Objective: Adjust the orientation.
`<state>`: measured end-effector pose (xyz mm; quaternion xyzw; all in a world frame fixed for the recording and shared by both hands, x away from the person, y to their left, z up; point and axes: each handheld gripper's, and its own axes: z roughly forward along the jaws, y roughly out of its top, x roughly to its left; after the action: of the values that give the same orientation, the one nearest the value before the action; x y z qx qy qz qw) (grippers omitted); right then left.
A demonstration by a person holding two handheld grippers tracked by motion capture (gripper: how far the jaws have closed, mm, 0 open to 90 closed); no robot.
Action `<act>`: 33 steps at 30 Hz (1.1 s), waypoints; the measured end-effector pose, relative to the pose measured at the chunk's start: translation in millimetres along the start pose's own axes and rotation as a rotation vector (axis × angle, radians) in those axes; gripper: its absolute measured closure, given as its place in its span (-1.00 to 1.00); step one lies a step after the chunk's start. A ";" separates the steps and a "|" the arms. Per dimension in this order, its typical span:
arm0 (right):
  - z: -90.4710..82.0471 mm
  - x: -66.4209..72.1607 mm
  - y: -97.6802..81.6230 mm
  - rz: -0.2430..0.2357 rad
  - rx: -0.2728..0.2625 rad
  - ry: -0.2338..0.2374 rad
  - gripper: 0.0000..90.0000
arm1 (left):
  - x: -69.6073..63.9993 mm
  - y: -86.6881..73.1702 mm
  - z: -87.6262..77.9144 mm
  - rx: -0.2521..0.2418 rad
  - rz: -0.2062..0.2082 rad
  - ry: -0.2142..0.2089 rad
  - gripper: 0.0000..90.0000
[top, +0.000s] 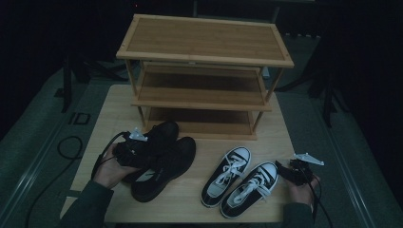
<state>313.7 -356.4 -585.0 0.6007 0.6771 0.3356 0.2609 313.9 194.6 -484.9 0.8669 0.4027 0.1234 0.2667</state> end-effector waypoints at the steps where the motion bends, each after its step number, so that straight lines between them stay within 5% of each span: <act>1: 0.0 0.0 0.0 -0.001 0.000 0.000 -0.27 | -0.9 0.7 2.0 0.010 0.007 0.006 -0.07; 8: 0.0 -0.1 0.0 0.000 0.000 0.000 -0.27 | -5.3 6.2 11.4 0.067 0.039 0.031 0.14; 13: 0.0 0.0 0.0 0.000 0.000 0.000 -0.27 | -5.4 6.0 10.1 0.061 0.047 0.032 0.43; 14: 0.0 0.0 0.0 0.000 0.000 0.000 -0.27 | -5.7 6.2 9.8 0.062 0.049 0.038 0.66; 16: 0.0 0.0 0.0 0.000 0.000 0.000 -0.27 | -5.3 6.2 9.3 0.062 0.048 0.042 0.80; 33: 0.0 -0.1 0.0 0.001 0.000 0.001 -0.27 | -3.7 4.7 6.8 0.028 0.012 0.038 0.88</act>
<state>313.7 -356.5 -585.0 0.6009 0.6771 0.3357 0.2605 317.4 186.7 -487.8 0.8704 0.4043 0.1359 0.2458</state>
